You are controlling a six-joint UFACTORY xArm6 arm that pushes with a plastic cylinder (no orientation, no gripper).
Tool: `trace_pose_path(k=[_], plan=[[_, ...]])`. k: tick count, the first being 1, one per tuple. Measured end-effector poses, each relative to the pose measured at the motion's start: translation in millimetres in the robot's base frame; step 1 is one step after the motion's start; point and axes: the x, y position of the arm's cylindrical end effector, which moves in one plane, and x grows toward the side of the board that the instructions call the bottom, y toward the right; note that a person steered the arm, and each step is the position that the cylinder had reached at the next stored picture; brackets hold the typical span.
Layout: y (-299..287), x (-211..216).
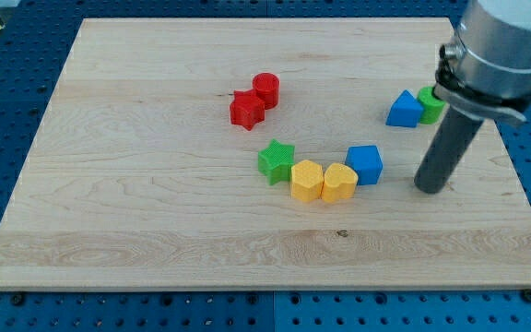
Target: Move blue cube slightly up
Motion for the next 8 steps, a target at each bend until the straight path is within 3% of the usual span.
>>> trace_pose_path(k=[2,8], plan=[[-60.5,22.4],[-77.2,-63.2]])
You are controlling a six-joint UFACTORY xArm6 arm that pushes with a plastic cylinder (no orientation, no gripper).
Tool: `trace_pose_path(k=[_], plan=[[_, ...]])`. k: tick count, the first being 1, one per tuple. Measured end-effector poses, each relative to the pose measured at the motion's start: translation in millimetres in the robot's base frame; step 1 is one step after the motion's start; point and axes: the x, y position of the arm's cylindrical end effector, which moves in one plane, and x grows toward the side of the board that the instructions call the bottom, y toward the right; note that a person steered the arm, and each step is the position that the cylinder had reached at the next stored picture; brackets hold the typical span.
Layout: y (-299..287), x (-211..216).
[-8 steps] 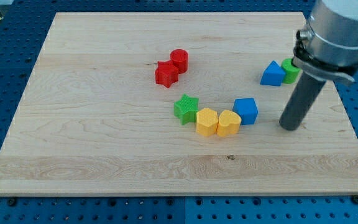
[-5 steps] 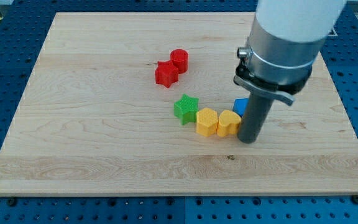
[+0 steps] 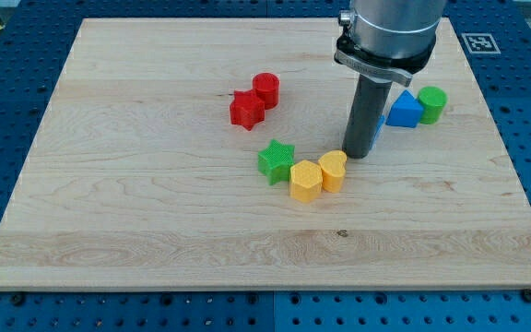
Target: Move blue cube slightly up
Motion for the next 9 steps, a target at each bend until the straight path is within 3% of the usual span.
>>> trace_pose_path(k=[3,5,8,9], plan=[[23.0,0.7],[23.0,-21.9],[-9.7,-5.4],[-53.7,-22.2]])
